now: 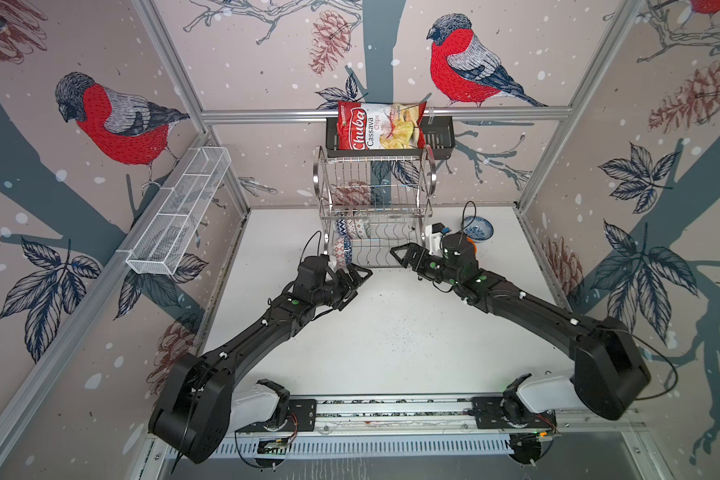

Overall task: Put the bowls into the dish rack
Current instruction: 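Swing the right gripper away from the rack toward the orange bowl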

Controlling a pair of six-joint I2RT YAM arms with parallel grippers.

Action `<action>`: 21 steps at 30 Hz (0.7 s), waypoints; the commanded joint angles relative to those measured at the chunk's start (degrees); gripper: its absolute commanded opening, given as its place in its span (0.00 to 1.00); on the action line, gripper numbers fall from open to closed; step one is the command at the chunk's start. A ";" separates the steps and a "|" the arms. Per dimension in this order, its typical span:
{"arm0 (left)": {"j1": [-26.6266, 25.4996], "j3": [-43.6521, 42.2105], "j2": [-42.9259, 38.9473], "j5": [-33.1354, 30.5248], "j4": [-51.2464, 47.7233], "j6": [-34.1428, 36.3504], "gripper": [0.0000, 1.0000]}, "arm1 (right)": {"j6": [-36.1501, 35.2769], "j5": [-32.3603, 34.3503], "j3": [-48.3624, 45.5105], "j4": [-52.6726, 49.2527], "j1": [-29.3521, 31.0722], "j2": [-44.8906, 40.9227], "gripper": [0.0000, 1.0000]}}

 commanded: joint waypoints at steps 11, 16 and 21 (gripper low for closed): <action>-4.06 2.08 4.10 2.15 6.27 2.72 0.97 | 3.02 23.35 -9.87 -17.80 -18.87 -12.87 1.00; -4.17 2.14 4.20 2.72 5.91 3.03 0.97 | 0.95 14.16 -1.94 -16.93 -29.17 3.23 1.00; -4.17 3.53 3.34 3.10 2.65 5.37 0.97 | -3.17 12.40 11.92 -19.02 -32.59 17.97 0.99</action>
